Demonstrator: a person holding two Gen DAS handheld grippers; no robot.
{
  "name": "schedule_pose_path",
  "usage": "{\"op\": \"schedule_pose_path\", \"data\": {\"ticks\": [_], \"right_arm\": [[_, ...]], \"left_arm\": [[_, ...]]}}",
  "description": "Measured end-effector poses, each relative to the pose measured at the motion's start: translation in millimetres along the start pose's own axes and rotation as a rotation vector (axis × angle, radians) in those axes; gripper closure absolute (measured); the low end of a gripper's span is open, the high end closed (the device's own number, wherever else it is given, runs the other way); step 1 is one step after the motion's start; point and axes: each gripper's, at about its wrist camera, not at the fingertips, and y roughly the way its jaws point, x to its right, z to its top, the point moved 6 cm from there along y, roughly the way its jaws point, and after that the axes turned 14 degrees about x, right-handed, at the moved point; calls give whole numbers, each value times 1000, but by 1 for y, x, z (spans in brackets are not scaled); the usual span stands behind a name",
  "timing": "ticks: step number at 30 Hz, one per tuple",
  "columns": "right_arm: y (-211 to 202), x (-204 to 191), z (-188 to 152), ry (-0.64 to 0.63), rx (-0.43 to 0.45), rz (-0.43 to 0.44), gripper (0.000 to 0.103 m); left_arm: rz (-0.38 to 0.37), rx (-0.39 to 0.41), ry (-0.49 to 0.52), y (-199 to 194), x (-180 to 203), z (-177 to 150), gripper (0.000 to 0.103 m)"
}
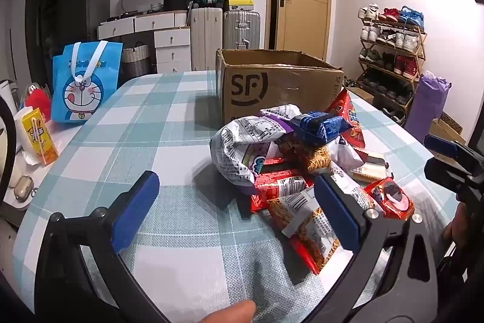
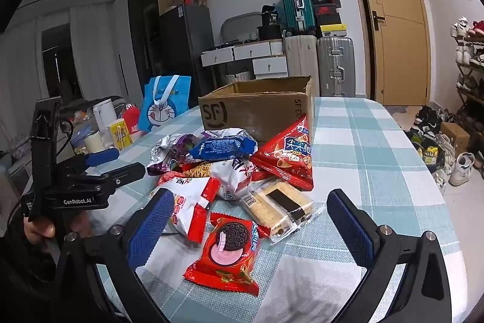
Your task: Organize snacks
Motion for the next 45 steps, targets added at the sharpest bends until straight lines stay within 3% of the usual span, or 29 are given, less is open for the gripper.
{"op": "schedule_pose_path", "data": {"ticks": [45], "right_arm": [[6,-1,-5,-9,-25,-7,0]], "left_arm": [[-7,-25,-21,6,-3,-9,1]]}}
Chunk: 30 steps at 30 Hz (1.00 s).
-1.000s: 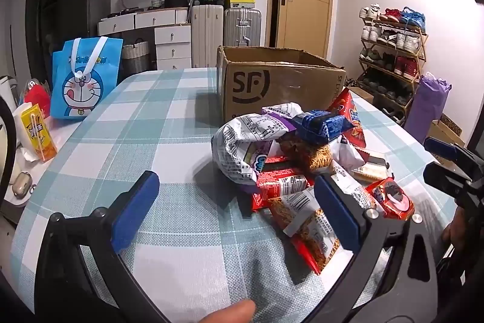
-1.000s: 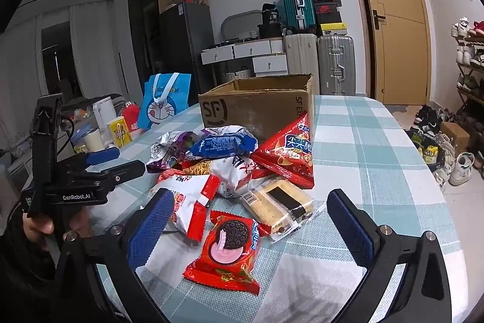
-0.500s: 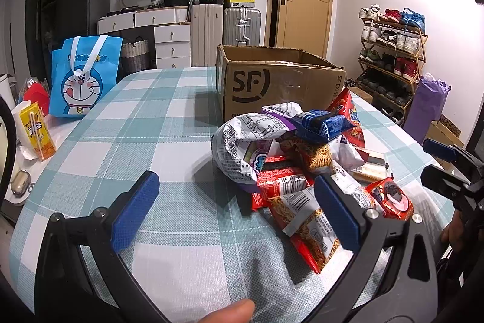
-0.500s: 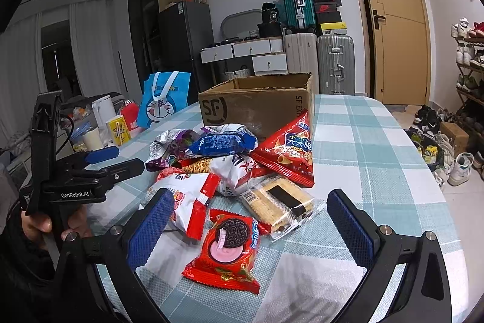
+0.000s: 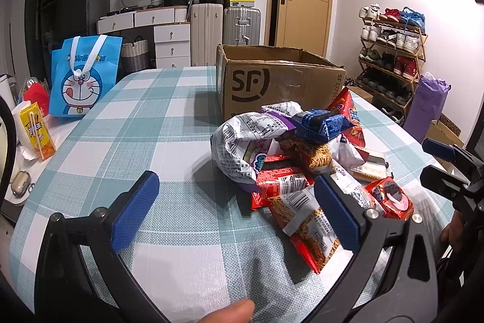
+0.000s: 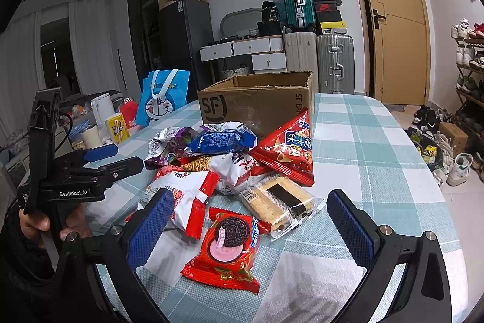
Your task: Organize snacks
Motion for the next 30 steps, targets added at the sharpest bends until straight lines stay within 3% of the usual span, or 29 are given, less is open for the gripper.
{"op": "schedule_pose_path", "data": {"ticks": [30], "right_arm": [[-1,-3,-1,-12,-2,5,0]], "left_arm": [[-4,-2,-3,3,0,-3,1]]}}
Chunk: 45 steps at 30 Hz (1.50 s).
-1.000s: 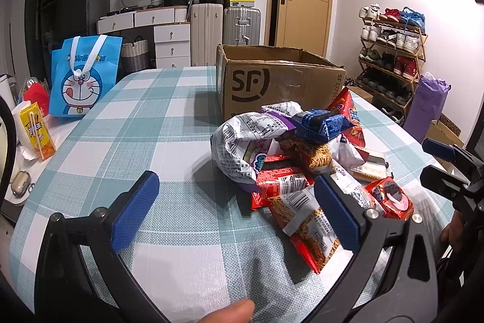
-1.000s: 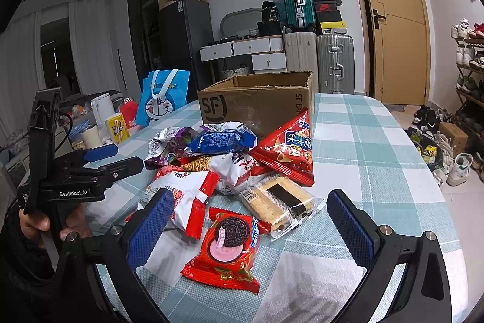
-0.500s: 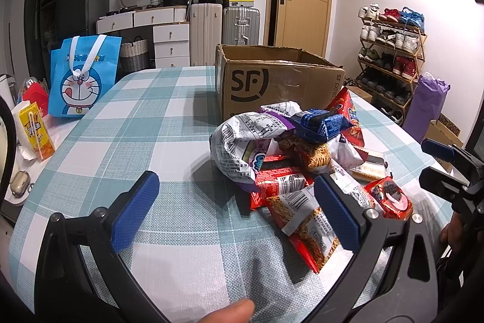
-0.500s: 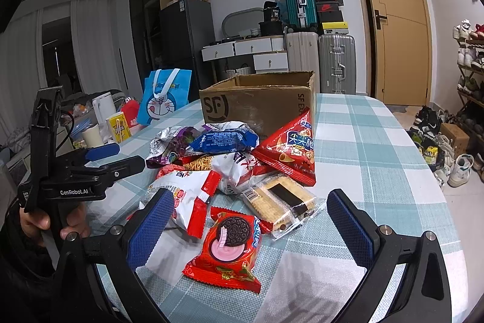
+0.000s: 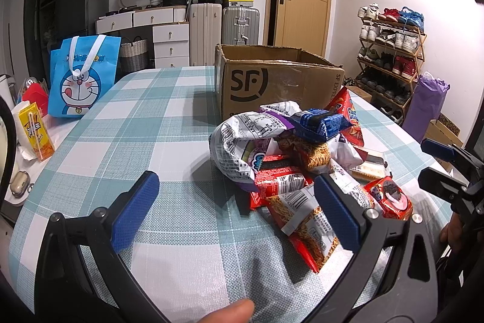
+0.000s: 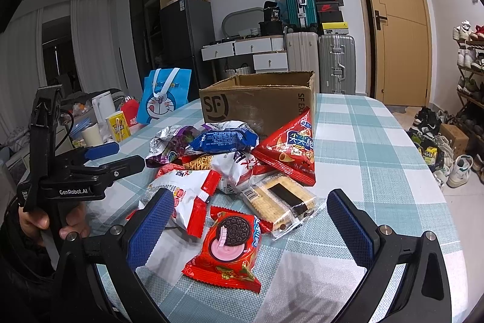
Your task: Organize snacks
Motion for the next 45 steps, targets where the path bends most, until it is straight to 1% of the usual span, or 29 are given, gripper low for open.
{"op": "schedule_pose_path", "data": {"ticks": [20,25,28,30,32,37,39,41,45], "right_arm": [[0,1,0,0,0,-9,0],[1,3,1,-9,-15,-27,0],[1,4,2,-8,-28,-34,0],[2,6,1,-3,-46,-55,0],[3,6,-4,7,-72,-54,0],[13,3,-24,-16,-192,-65,0],[16,3,-30,-14,-225,-62,0],[18,2,-35,-5,-240,-50,3],[21,0,-41,-5,-272,-42,16]], "left_arm": [[0,-1,1,0,0,0,1],[-2,-5,5,1,1,-1,1],[-8,-14,24,1,8,-4,1],[-19,-19,40,1,11,-5,1],[-25,-21,56,0,14,-6,1],[-64,-31,71,-2,22,-2,1],[-85,-45,67,-4,26,-2,1],[-106,-65,64,-3,29,-2,1],[-155,-87,77,-4,36,-3,1]]}}
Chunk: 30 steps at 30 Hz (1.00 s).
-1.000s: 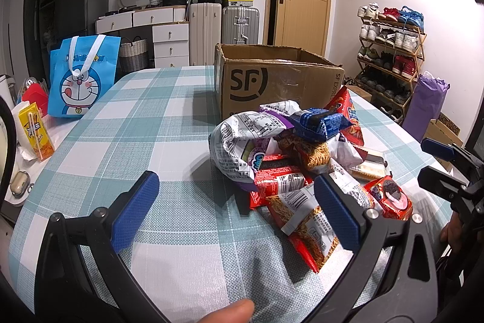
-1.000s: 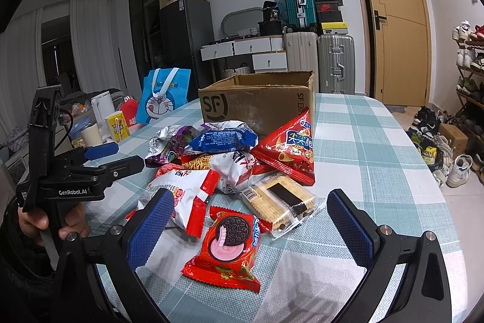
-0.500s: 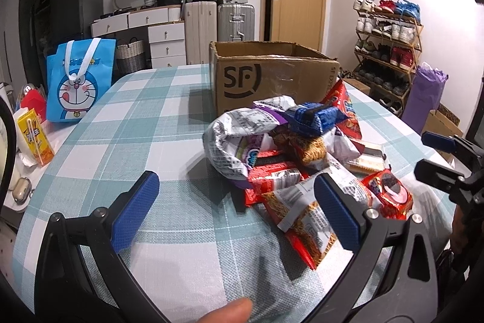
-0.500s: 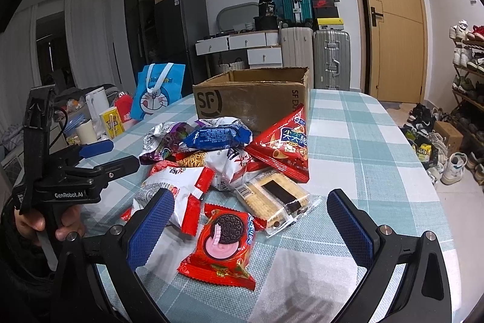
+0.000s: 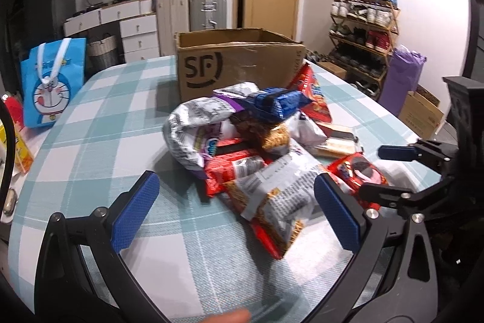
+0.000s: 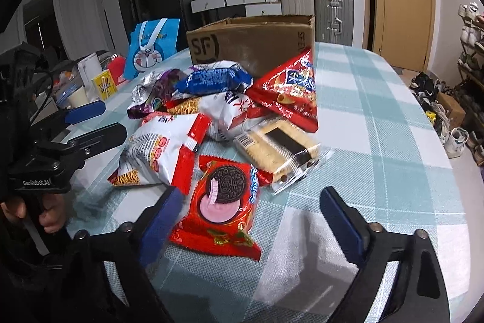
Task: Organize snacks
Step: 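Grasp the white chip bag with the left tool while the right tool grasps the red Oreo pack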
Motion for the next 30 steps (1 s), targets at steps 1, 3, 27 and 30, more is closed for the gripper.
{"op": "schedule_pose_path", "data": {"ticks": [1,3,27,30], "right_arm": [[1,-1,-2,1,-9,0,18],[3,-4,-4,3,-25,9,19],[4,-17,-10,-23,-51,95,50],[3,-15,-9,-22,-41,88,55]], "left_arm": [[-12,0,9,0,3,0,1],[-33,-7,35,2,10,-2,2],[-202,-137,187,37,51,-12,38],[-215,-151,161,38,49,-14,48]]}}
